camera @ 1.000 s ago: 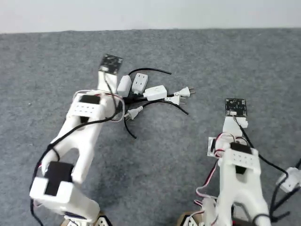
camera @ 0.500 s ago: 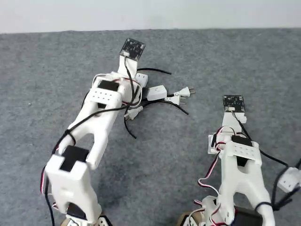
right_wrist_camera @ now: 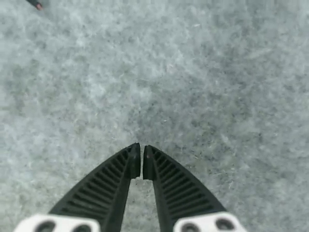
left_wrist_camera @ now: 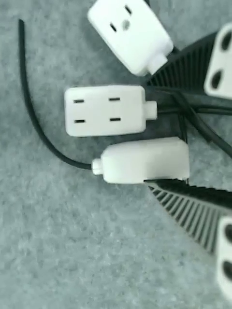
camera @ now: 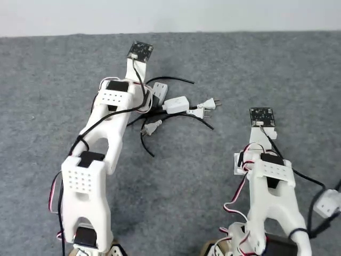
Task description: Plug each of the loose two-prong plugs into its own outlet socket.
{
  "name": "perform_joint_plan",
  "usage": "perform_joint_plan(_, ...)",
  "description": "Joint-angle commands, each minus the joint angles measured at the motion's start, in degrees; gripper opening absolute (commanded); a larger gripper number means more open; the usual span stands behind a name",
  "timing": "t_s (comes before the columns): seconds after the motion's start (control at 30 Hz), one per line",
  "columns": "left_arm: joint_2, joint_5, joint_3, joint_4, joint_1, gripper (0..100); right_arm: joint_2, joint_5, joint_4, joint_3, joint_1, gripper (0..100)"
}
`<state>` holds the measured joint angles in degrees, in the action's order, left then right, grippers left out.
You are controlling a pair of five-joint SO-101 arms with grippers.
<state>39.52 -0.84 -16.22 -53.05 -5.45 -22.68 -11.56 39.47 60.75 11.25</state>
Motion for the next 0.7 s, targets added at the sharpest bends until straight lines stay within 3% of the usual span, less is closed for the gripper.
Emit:
perform_joint_plan(0.0, 0.26, 0.62, -2.77, -0.44, 0.79, 27, 0.13, -0.62, 0.75, -3.34, -0.31, 0.9)
perform_joint_plan(0.17, 0.97, 1.05, -2.77, -0.44, 0.79, 24, 0.13, -0.62, 0.75, -3.34, -0.31, 0.9)
perform_joint_plan(0.37, 0.62, 0.70, -2.86, -0.26, 0.79, 1, 0.13, -0.62, 0.75, -3.34, -0.31, 0.9)
perform_joint_plan(0.53, 0.44, 0.70, -2.86, -0.88, 0.88, 1, 0.13, -0.62, 0.57, -3.34, -0.40, 0.9)
perform_joint_plan(0.67, -1.58, 1.05, -4.44, -5.89, 0.79, 1, 0.13, -0.62, 0.31, -3.34, -0.48, 0.9)
